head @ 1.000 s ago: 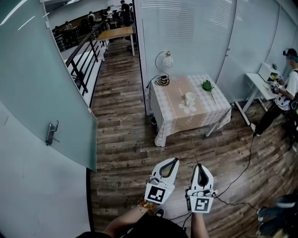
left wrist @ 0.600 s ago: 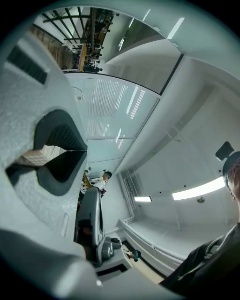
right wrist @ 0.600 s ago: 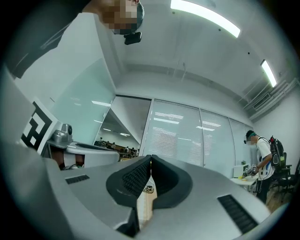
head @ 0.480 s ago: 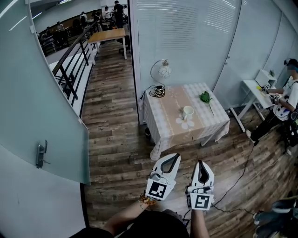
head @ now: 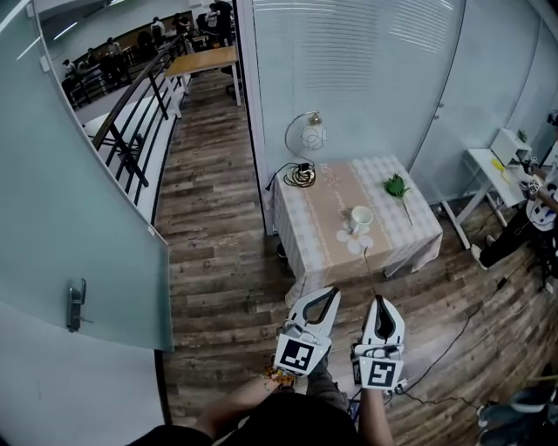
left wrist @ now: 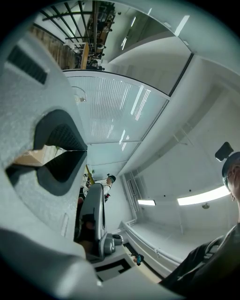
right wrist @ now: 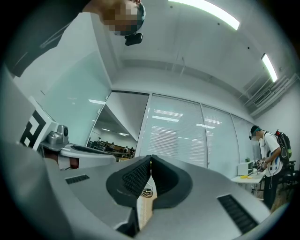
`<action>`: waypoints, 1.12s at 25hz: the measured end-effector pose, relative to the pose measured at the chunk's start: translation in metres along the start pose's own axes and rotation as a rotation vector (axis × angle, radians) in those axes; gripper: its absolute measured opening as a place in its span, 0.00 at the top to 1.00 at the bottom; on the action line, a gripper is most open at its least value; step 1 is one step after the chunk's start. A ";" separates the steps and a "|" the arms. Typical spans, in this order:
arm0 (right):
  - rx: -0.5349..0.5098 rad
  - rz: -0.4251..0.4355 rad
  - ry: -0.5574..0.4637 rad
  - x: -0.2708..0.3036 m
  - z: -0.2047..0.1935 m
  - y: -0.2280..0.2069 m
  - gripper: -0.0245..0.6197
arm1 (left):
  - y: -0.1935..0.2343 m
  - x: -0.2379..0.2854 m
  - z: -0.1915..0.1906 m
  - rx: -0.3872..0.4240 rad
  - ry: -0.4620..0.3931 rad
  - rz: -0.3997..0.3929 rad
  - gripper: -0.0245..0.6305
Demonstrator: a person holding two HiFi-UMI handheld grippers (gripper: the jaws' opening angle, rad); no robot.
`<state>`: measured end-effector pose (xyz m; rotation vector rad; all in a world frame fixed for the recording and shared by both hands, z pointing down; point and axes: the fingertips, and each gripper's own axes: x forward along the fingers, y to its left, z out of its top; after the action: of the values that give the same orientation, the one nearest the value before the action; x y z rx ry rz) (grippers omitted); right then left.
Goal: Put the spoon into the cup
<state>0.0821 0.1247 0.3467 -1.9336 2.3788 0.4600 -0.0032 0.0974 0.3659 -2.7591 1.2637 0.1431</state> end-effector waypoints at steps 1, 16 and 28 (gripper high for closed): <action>0.000 0.006 -0.007 0.009 -0.003 -0.004 0.95 | 0.005 0.008 -0.004 0.000 0.004 0.007 0.94; 0.025 0.094 -0.026 0.170 -0.068 -0.128 0.95 | 0.059 0.194 -0.026 0.053 0.037 0.093 0.94; 0.010 0.084 0.013 0.262 -0.103 -0.170 0.95 | 0.118 0.269 -0.049 0.033 0.028 0.121 0.94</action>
<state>0.2036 -0.1805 0.3538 -1.8441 2.4728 0.4400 0.0842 -0.1867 0.3734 -2.6665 1.4266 0.0924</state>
